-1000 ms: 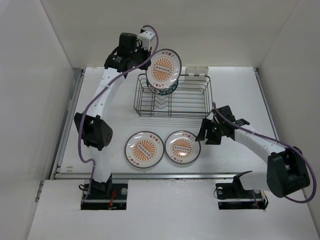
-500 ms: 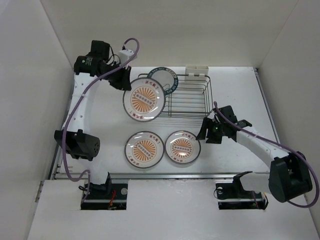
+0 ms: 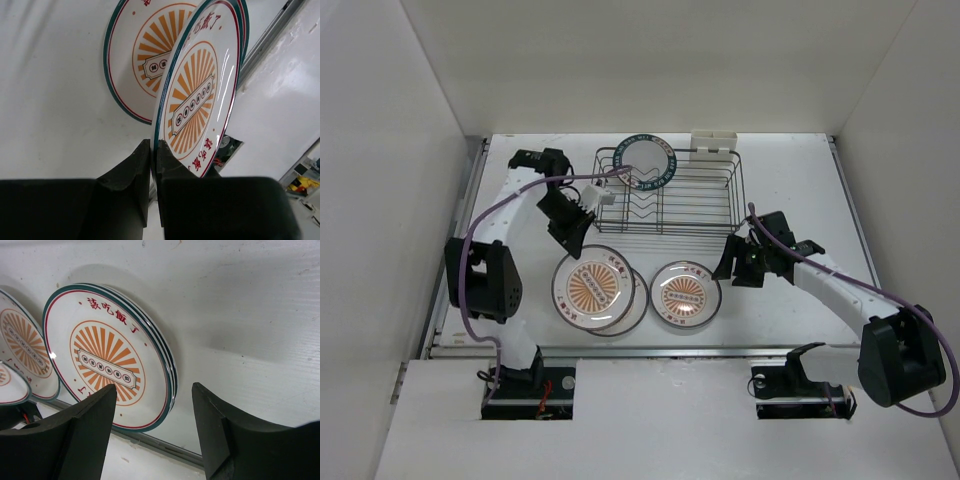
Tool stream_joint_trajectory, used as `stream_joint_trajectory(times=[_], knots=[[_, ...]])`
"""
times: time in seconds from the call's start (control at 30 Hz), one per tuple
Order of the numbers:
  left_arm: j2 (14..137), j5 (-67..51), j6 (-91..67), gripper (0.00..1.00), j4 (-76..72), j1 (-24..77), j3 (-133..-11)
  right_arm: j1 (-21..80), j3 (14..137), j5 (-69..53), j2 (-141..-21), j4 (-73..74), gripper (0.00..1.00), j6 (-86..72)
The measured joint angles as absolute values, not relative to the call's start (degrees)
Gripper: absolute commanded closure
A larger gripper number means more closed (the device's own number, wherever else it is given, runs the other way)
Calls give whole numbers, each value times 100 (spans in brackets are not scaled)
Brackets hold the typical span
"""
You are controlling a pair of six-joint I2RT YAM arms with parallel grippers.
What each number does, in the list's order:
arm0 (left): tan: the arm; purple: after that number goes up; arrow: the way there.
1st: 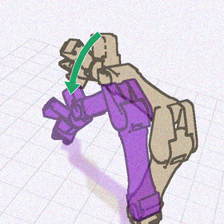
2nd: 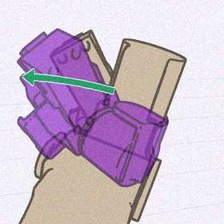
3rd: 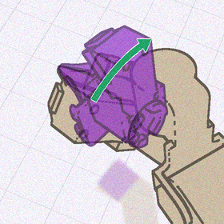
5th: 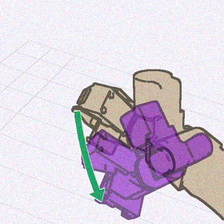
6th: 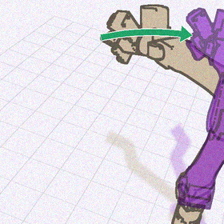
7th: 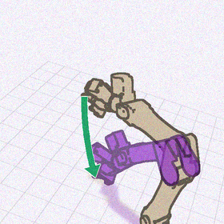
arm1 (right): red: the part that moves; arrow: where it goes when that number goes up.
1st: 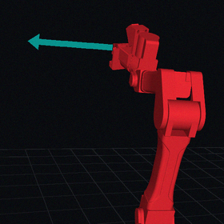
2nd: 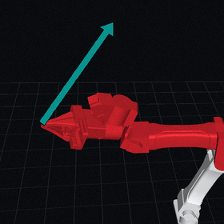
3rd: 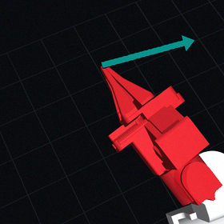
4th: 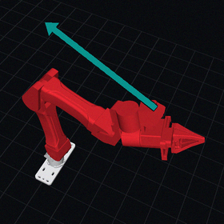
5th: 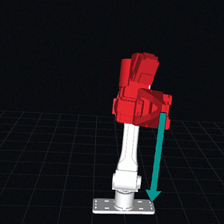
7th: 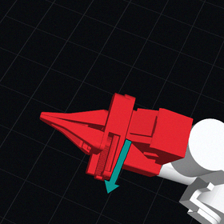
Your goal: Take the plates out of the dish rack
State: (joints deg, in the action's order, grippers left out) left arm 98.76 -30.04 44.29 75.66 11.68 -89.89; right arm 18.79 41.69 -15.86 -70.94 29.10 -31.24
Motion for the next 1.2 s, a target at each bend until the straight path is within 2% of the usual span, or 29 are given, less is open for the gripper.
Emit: stream_joint_trajectory(times=[0.33, 0.4, 0.43, 0.57, 0.93, 1.2], knots=[[10842, -2987, 4042, 100, 7015, 1431, -8718, 1879, 4139, -1584, -6965, 2917, 33, -3124], [10842, -2969, 3983, 88, 6969, 1428, -8687, 1879, 4134, -1584, -6921, 2915, 33, -3124], [10842, -2943, 3962, 71, 6945, 1448, -8685, 1879, 4125, -1584, -6904, 2912, 33, -3124], [10842, -2812, 3883, 41, 6818, 1573, -8680, 1879, 4097, -1584, -6897, 2917, 33, -3124], [10722, -2711, 3907, 35, 6849, 1761, -8667, 1879, 4313, -1533, -6753, 3173, 33, -3072], [10235, -2578, 3844, 35, 6925, 1754, -8683, 2064, 5964, -1208, -6952, 3170, 33, -2794]])
